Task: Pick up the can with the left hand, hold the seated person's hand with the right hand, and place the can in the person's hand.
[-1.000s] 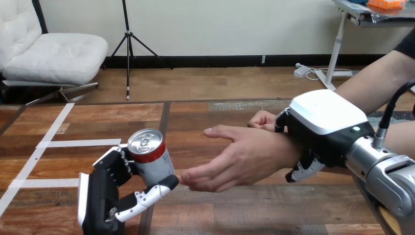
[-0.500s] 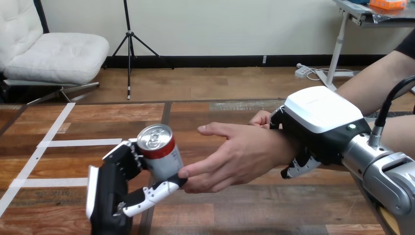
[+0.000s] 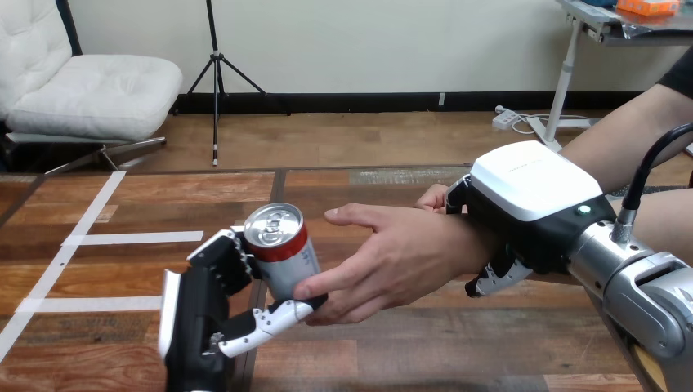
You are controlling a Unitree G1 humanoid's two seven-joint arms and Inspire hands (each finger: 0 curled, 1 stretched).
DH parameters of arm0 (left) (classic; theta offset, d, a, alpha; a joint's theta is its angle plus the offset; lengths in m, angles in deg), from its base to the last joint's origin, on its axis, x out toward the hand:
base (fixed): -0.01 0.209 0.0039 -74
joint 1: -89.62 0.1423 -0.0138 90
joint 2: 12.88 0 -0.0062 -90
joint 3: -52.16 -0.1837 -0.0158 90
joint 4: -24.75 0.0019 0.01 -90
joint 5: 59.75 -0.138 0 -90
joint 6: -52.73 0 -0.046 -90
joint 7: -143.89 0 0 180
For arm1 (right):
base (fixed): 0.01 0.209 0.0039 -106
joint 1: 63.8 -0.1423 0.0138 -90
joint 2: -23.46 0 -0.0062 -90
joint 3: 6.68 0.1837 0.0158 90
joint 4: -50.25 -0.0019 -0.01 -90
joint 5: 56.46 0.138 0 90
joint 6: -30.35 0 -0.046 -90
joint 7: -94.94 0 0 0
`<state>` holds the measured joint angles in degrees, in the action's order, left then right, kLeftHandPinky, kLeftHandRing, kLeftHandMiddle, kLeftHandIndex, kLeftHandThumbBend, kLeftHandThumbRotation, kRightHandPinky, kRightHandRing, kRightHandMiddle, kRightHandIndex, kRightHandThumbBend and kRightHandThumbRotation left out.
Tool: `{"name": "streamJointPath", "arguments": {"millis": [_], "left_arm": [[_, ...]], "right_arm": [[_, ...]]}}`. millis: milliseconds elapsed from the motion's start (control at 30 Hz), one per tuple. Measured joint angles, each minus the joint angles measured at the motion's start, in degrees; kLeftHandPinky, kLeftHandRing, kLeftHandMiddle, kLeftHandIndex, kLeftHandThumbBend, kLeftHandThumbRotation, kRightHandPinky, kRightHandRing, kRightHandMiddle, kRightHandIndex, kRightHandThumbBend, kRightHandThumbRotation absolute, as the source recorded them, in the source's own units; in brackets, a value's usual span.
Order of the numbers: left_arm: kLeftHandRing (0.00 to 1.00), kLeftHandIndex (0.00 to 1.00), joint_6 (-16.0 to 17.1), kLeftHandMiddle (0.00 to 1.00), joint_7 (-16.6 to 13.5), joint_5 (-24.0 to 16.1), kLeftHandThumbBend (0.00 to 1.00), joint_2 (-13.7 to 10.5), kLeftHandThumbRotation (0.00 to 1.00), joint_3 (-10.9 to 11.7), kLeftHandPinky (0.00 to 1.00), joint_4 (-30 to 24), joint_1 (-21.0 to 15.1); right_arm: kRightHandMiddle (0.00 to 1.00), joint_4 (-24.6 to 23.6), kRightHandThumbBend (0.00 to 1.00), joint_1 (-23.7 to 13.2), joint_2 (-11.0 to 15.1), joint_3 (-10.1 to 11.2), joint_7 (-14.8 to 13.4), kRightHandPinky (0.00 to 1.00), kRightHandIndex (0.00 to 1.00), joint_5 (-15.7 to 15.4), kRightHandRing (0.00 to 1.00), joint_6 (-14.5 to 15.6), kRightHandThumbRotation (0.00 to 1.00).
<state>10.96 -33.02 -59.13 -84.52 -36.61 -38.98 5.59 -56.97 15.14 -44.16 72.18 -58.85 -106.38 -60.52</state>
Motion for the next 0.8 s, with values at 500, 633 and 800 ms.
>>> {"name": "streamJointPath", "arguments": {"millis": [500,633,800], "left_arm": [[0.43,0.50,-2.01,0.48,1.96,0.14,0.75,0.43,0.00,-2.68,0.39,-1.56,0.03],[0.44,0.50,-2.61,0.48,2.16,-0.11,0.75,0.54,0.00,-3.71,0.39,-2.72,0.02],[0.44,0.50,-2.92,0.48,2.55,-0.34,0.75,0.53,0.00,-5.15,0.39,-4.14,-0.02]], "right_arm": [[0.46,1.31,0.74,-0.12,-0.06,-0.20,-0.68,0.31,0.49,0.07,0.38,-0.85,0.00],[0.47,1.69,0.73,-0.21,-0.15,-0.29,-0.68,0.32,0.49,0.15,0.39,-0.96,0.00],[0.48,2.08,0.73,-0.26,-0.25,-0.30,-0.87,0.33,0.50,0.36,0.40,-1.15,0.00]]}}
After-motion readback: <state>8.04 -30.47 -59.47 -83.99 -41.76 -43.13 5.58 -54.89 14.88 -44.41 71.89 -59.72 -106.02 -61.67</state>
